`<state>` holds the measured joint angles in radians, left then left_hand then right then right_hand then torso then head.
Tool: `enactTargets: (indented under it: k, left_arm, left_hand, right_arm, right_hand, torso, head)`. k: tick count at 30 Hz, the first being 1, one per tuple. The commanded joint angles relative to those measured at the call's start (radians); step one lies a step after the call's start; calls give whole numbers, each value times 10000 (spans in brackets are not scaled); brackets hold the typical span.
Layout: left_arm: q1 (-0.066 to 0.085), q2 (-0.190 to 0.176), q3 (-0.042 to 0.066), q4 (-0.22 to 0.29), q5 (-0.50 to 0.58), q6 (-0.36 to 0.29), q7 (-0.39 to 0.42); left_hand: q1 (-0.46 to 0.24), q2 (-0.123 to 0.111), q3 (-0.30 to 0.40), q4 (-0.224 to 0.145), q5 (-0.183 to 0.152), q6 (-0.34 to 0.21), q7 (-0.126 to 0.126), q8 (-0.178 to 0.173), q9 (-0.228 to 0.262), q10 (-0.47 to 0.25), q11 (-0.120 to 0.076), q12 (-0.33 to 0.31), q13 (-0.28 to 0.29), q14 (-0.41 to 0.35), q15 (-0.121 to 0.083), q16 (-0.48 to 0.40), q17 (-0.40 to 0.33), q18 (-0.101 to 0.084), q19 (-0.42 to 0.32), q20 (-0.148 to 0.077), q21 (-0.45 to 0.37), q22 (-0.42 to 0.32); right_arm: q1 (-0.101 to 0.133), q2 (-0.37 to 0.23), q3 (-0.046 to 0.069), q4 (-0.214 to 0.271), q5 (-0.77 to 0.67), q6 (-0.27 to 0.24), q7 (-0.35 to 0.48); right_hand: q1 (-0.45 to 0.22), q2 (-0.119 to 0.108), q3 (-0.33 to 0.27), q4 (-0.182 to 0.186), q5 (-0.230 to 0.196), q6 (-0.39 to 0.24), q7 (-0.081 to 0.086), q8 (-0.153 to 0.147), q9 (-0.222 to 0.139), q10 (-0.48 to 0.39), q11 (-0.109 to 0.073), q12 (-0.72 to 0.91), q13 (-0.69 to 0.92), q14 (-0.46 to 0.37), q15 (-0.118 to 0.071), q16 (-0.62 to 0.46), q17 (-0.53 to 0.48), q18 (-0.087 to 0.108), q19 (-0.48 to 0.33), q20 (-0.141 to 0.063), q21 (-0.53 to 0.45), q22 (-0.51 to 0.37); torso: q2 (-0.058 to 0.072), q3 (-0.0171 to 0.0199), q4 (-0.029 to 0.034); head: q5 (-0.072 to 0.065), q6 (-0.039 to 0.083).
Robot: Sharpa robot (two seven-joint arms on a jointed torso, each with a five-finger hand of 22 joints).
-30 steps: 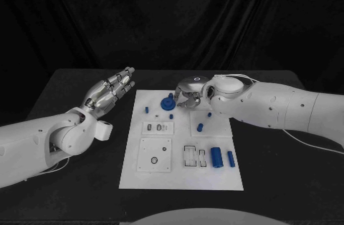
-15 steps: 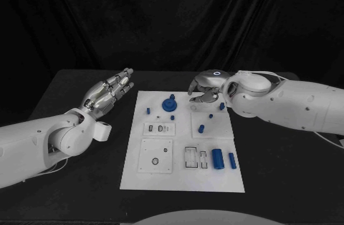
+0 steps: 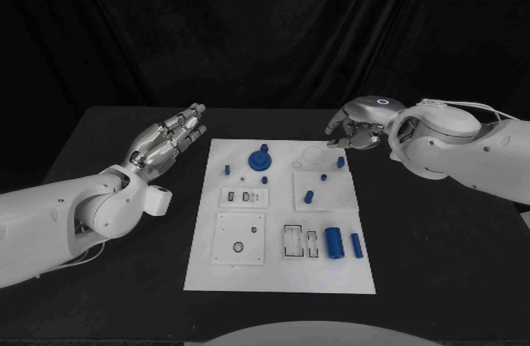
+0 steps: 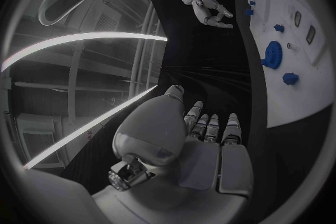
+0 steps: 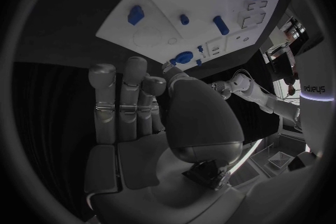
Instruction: Assemble the parts on the task board
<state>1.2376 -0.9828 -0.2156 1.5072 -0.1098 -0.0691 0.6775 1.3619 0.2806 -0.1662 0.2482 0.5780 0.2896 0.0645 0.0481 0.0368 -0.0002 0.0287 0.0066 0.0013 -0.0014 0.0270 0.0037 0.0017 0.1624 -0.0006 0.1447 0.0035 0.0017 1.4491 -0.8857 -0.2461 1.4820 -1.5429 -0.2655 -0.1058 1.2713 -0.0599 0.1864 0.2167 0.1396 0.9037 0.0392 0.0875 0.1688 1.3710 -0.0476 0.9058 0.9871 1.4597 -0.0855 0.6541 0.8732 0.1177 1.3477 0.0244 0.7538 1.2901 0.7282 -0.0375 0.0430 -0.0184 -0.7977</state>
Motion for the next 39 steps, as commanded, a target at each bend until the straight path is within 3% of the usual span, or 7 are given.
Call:
enactTargets:
  k: [1, 3, 5, 13, 17, 30, 39]
  left_arm:
    - [19, 44, 10, -14, 0, 146, 320]
    - [18, 63, 10, -28, 0, 163, 315]
    - [17, 81, 10, -43, 0, 178, 310]
    - [12, 121, 9, -90, 0, 222, 292]
    - [11, 126, 9, -107, 0, 235, 284]
    - [10, 99, 9, -110, -1, 258, 266]
    - [10, 82, 9, -102, -1, 267, 255]
  left_hand:
    - [91, 15, 60, -22, 65, -9, 38, 49, 15, 2, 77, -66, -13, 14, 96, -37, -17, 170, 6, 52, -35, -17]
    - [91, 15, 60, -22, 65, -9, 38, 49, 15, 2, 77, -66, -13, 14, 96, -37, -17, 170, 6, 52, -35, -17]
    - [91, 15, 60, -22, 65, -9, 38, 49, 15, 2, 77, -66, -13, 14, 96, -37, -17, 170, 6, 52, -35, -17]
    - [100, 16, 74, -34, 77, -8, 40, 50, 15, 2, 79, -66, -13, 14, 103, -37, -17, 169, 6, 59, -35, -17]
    - [110, 17, 87, -47, 87, -15, 41, 49, 14, 2, 81, -66, -13, 14, 107, -37, -17, 169, 6, 64, -35, -17]
    - [116, 18, 97, -56, 95, -17, 42, 49, 13, 2, 82, -66, -13, 14, 109, -37, -17, 169, 6, 67, -35, -17]
    - [116, 18, 97, -56, 95, -17, 42, 49, 13, 2, 82, -66, -13, 14, 109, -37, -17, 169, 6, 67, -35, -17]
  right_arm:
    - [-213, -180, -4, -52, 211, -20, -425]
    - [-324, -260, -5, -123, 232, -96, -402]
    - [-428, -313, -5, -200, 244, -181, -362]
    - [-727, -406, -6, -418, 263, -538, -66]
    - [-798, -390, -6, -505, 265, -521, -16]
    - [-986, -289, -7, -756, 266, -456, 92]
    - [-1040, -226, -7, -810, 266, -481, 238]
  right_hand:
    - [155, -13, -62, -52, 153, -73, -31, -64, -51, 355, -2, 136, 57, 230, 5, 154, -46, 103, 174, 51, 198, 67]
    - [202, -38, -95, -101, 222, -142, -55, -98, -96, 845, -29, 1090, 805, 537, -24, 1121, 530, -62, 578, 26, 1301, 478]
    - [204, -39, -118, -110, 230, -224, -82, -134, -131, 975, -56, 1377, 1030, 593, -63, 1434, 682, -133, 743, 0, 1775, 670]
    - [110, -135, -309, -66, 1, -637, -155, -192, -281, 1197, -126, 1999, 1513, 634, -149, 2401, 1127, -282, 1015, -92, 2756, 1134]
    - [98, -145, -345, -53, -80, -640, -148, -169, -290, 1219, -126, 2104, 1596, 634, -153, 2563, 1202, -298, 1035, -100, 2862, 1196]
    - [155, -181, -384, -80, -154, -565, -116, -102, -284, 1190, -110, 2097, 1572, 605, -156, 2676, 1204, -298, 1020, -108, 2872, 1247]
    - [214, -213, -401, -109, -193, -575, -120, -94, -291, 1144, -114, 2070, 1546, 572, -170, 2669, 1156, -289, 996, -117, 2832, 1262]
  torso:
    - [-7, 2, -10]
    - [-5, 12, -16]
    - [2, 31, -13]
    - [10, 37, 26]
    - [23, 41, 37]
    - [13, 2, 23]
    - [10, 4, 21]
  head:
    - [-10, 11]
    - [-9, 32]
    - [-15, 50]
    - [-50, -14]
    - [-83, -20]
    - [-67, -79]
    - [-58, -117]
